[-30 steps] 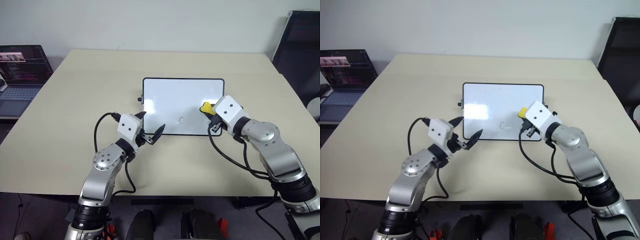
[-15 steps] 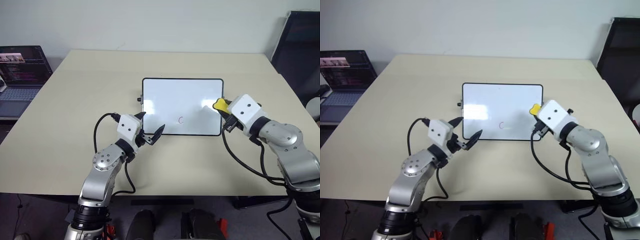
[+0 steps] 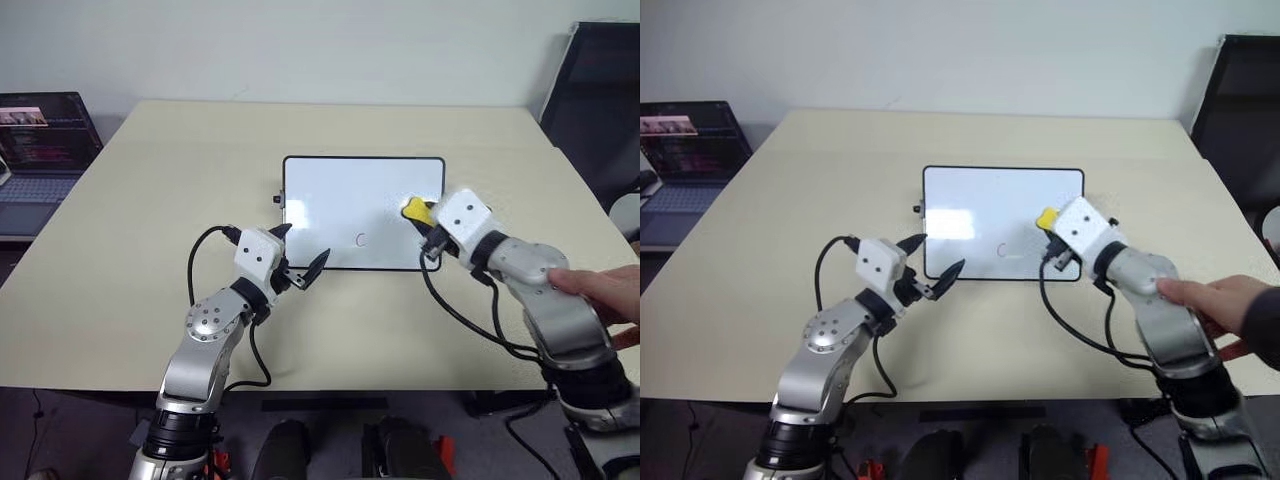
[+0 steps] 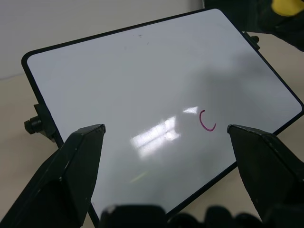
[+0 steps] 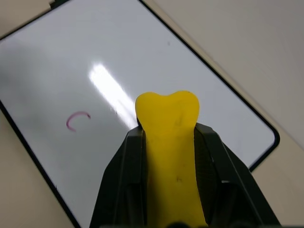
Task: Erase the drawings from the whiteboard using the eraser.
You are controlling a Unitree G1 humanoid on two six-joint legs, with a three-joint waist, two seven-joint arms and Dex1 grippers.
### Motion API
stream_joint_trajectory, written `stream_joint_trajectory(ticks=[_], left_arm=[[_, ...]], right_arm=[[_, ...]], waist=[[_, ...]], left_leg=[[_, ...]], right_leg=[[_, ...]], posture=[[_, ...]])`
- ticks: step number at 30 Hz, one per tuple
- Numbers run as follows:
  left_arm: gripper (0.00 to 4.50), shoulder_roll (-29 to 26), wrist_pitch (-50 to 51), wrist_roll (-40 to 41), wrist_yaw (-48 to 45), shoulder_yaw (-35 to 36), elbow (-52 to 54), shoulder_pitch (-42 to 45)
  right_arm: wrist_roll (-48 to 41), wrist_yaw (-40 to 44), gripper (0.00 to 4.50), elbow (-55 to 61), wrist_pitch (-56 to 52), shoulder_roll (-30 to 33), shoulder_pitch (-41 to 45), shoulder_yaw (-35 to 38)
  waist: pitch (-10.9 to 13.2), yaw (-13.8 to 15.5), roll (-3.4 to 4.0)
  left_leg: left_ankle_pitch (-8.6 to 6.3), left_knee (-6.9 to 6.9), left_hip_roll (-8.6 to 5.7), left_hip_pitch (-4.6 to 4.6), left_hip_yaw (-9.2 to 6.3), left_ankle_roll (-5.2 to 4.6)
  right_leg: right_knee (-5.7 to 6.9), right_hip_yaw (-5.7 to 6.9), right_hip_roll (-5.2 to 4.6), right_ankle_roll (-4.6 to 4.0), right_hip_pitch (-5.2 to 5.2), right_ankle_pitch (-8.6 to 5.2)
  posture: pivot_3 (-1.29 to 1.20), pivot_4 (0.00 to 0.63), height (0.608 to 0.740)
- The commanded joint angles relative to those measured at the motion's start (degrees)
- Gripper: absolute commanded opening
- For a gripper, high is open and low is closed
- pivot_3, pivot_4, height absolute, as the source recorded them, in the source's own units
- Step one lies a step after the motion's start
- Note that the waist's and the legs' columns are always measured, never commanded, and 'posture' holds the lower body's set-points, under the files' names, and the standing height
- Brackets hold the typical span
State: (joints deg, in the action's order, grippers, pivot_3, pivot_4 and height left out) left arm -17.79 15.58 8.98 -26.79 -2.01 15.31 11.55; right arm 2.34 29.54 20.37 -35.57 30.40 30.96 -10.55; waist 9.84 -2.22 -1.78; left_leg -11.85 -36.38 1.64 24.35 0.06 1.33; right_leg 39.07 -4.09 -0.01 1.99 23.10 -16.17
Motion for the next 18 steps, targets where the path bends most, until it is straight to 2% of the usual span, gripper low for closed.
stream_joint_trajectory(ticks=[1,8,18], left_arm=[[4.5,-0.02,-1.05,0.27,0.17,0.21,1.13,1.11],[4.5,-0.24,-1.0,0.23,0.17,0.43,1.19,1.24],[4.5,-0.32,-0.83,0.26,0.05,0.3,1.29,1.19]], right_arm=[[1.12,-0.52,1.07,-2.91,2.49,-2.04,3.97,-1.3],[1.83,-0.23,1.07,-8.11,5.24,-5.05,7.18,-2.12],[3.57,0.48,1.07,-9.76,8.19,-4.68,6.56,-3.13]], waist=[[-0.02,-0.17,-0.04],[-0.02,-0.47,-0.04],[-0.02,0.3,-0.03]], left_leg=[[0.0,-0.06,0.01,0.0,0.0,0.0],[0.0,-0.35,0.03,0.01,0.02,-0.01],[-0.03,-0.33,0.0,0.07,-0.01,-0.02]], right_leg=[[0.0,0.0,0.02,0.02,-0.02,0.01],[0.01,0.01,0.04,0.11,-0.13,0.11],[-0.01,0.04,0.0,0.12,-0.13,0.12]], posture=[[0.0,0.15,0.74],[0.0,0.15,0.74],[0.0,0.15,0.74]])
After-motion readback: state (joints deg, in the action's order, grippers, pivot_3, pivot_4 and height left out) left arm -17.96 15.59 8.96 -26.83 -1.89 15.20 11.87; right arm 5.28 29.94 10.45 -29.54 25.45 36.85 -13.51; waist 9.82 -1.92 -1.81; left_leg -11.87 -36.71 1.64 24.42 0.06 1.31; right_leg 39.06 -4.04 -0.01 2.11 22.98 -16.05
